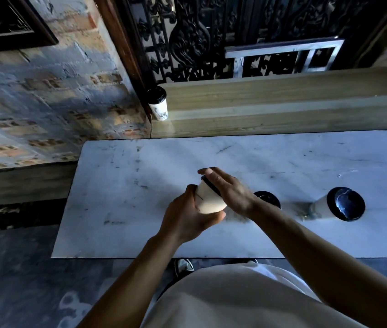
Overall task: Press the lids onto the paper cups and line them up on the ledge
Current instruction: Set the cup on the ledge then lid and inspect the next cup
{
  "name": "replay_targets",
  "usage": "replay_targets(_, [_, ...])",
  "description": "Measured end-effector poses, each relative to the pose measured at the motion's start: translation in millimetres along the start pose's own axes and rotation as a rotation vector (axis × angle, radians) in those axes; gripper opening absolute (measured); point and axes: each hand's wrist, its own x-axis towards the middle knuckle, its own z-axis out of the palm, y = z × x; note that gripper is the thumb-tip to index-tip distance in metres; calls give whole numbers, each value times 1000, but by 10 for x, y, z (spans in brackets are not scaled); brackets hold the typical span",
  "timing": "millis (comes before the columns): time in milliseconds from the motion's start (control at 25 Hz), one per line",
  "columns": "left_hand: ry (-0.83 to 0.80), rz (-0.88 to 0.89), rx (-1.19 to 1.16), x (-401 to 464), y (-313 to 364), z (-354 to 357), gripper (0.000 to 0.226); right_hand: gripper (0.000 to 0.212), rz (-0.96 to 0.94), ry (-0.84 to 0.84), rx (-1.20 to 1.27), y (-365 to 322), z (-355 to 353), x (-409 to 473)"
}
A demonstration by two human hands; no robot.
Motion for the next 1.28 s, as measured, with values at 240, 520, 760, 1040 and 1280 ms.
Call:
replay_targets(240, [-12, -205, -628, 119, -19, -86, 64, 49, 76, 155, 673, 137, 31, 158])
replay_targets(520, [-22, -296, -958, 200, 14, -18, 76, 38, 66, 26, 667, 216, 178, 76])
replay_targets(760, [130, -318, -698, 239, 130, 18, 68, 42, 102, 82, 599, 244, 170, 73])
replay_targets(1040, [367, -168, -516, 227, 71, -99, 46, 36, -12, 103, 534, 229, 120, 49])
replay_targets(1280, [482, 153, -430, 182, 52, -222, 22, 49, -29, 120, 489, 119, 75, 84])
